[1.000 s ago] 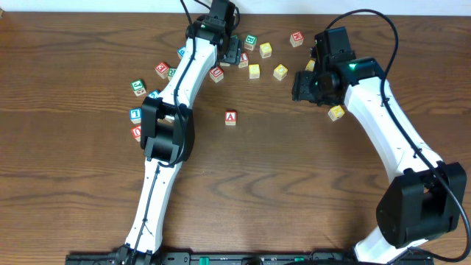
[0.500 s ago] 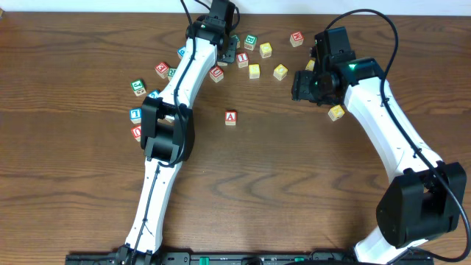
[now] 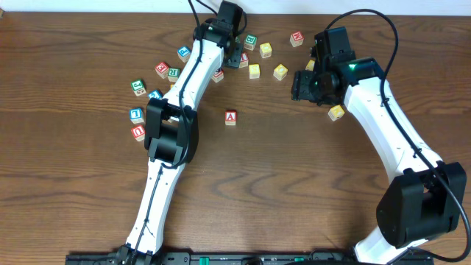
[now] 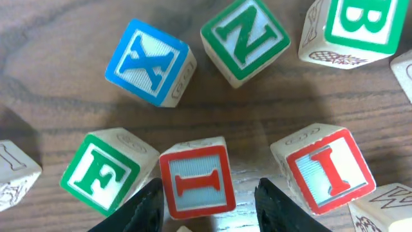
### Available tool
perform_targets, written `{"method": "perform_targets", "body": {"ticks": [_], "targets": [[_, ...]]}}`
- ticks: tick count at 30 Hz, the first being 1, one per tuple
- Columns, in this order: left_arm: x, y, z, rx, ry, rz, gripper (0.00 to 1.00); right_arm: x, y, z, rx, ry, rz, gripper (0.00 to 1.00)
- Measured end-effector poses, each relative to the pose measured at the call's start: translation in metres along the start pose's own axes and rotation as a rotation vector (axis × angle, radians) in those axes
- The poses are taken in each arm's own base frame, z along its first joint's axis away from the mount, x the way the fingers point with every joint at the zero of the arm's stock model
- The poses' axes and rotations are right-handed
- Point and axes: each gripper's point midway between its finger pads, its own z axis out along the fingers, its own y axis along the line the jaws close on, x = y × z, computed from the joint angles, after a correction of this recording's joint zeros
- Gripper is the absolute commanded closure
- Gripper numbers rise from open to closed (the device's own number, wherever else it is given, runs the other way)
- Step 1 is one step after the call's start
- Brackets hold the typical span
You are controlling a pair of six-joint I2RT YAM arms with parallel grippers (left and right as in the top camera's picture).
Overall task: Spell out AI2
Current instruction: 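Lower the left gripper over the red I block between F and I blocks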
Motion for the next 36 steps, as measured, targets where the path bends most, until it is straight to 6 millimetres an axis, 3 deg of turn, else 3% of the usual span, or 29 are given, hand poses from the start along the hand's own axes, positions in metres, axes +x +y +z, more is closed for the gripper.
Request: {"method": "perform_targets", "body": {"ticks": [12, 27, 31, 36], "targets": [[-0.011, 0.005, 0.001, -0.026, -0.05, -0.048, 0.54, 0.0, 0.0, 0.0, 0.0, 0.0, 0.0, 0.31], [-0.011, 0.004, 0.004, -0.025, -0.054, -0.07, 0.54, 0.0, 0.0, 0.0, 0.0, 0.0, 0.0, 0.31], [-0.011, 0.004, 0.004, -0.025, -0.053, -0.076, 0.64, 0.0, 0.0, 0.0, 0.0, 0.0, 0.0, 0.31], [-0.009, 0.004, 0.006, -0.026, -0.048, -0.075, 0.64, 0.0, 0.0, 0.0, 0.0, 0.0, 0.0, 0.3]]}}
